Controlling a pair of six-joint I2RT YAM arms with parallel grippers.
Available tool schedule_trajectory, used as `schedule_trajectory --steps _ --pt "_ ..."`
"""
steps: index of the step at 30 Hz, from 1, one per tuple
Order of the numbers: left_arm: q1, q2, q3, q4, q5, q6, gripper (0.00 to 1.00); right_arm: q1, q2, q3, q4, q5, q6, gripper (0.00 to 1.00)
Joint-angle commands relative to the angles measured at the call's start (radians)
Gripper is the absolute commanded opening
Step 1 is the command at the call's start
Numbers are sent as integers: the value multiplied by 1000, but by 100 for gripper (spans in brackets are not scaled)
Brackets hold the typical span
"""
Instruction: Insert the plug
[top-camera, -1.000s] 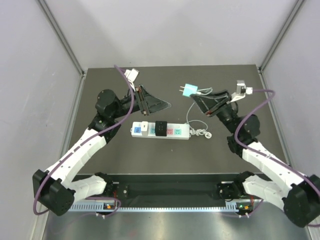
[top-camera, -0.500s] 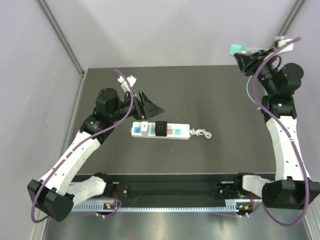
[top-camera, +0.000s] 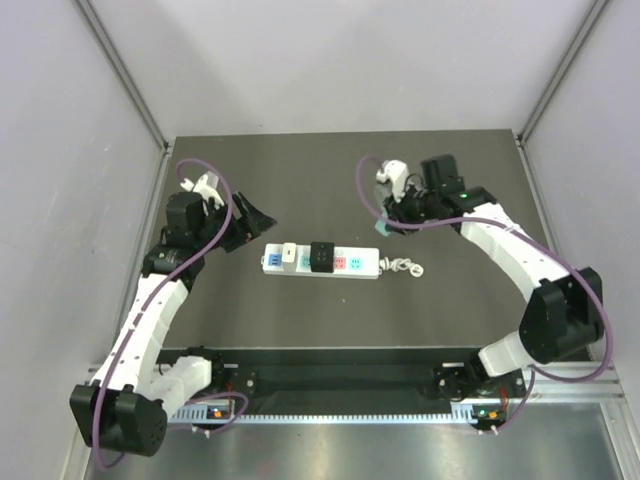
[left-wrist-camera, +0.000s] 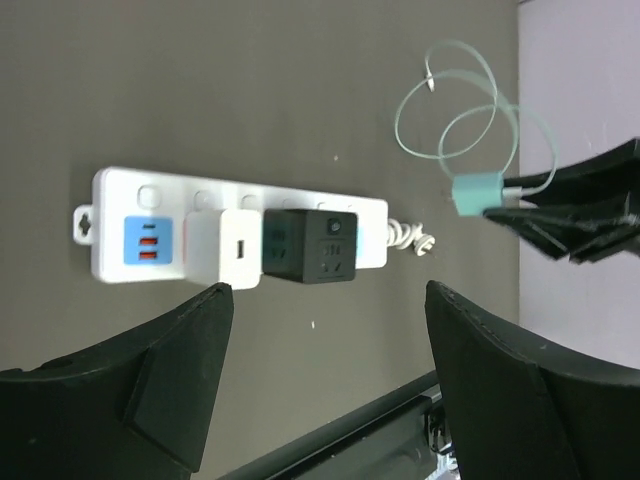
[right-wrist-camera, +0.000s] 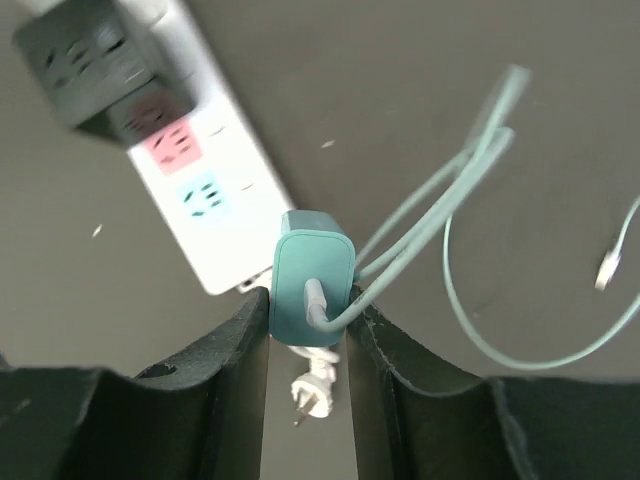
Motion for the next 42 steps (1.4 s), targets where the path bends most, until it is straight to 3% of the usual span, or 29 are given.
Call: schedule_trajectory --steps 1,8,15,25,42 --pt "35 -32 -71 53 7 -53 82 100 13 38 -106 7 -223 0" --pt "182 8 -190 185 167 -165 81 243 84 61 -157 64 -378 0" --pt "190 -38 -234 164 54 -64 82 312 113 11 -56 77 -418 0" --pt "189 -142 -276 133 -28 5 82 314 199 34 -51 29 -496 0" --pt "187 -144 -273 123 -21 13 82 263 227 -4 -24 -8 -506 0"
